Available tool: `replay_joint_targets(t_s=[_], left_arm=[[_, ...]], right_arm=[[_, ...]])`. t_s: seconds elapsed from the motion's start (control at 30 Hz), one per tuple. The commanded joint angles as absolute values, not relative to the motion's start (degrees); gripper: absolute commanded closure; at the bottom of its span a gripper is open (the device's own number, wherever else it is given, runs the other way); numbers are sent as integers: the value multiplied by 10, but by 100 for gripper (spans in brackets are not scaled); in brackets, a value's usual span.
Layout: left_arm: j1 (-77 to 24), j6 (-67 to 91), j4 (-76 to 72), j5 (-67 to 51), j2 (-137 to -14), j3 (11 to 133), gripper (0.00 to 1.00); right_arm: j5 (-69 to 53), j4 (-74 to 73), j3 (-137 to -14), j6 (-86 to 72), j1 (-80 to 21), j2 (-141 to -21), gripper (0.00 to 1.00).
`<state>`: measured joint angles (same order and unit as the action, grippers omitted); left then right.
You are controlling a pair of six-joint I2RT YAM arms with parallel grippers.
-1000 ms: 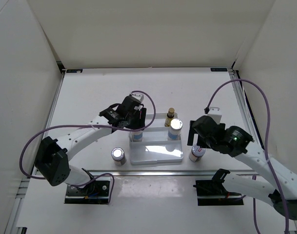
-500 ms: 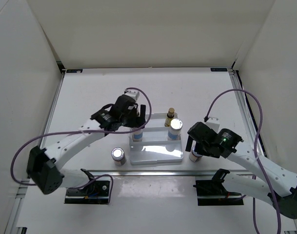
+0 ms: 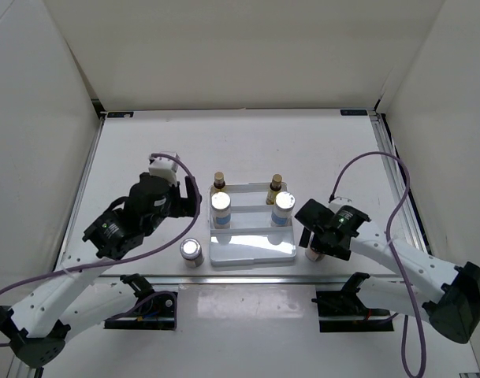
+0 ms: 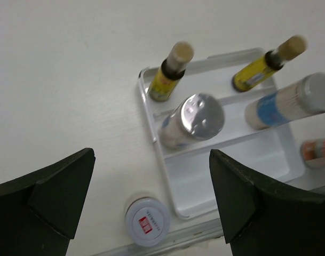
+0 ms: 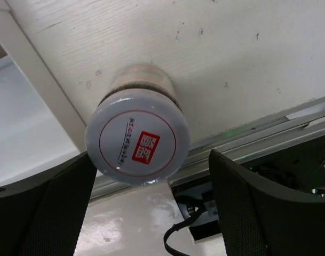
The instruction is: Organize the condiment bottles
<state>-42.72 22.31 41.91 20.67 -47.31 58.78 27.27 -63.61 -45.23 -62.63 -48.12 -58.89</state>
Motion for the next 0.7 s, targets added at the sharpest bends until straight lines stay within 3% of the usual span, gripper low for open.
replay_joint_targets(t_s=[0.0,0.17,0.3,0.6,0.67], left_arm=[[-430,227,476,234,-468,551,0],[-430,221,482,246,-461,539,0],[-430,216,482,262,-491,551,0],[-430,211,482,250,-523,556,0],[-430,211,482,250,-517,556,0]], right_arm=[[277,-604,-440,-643,-463,-601,16],[277,-585,-435,-623,-453,-601,39],[277,-585,-440,-609,-453,-596,64],[259,-585,-463,-580,-464,-584,97],[278,-596,-480,-580,-482,-568,100]])
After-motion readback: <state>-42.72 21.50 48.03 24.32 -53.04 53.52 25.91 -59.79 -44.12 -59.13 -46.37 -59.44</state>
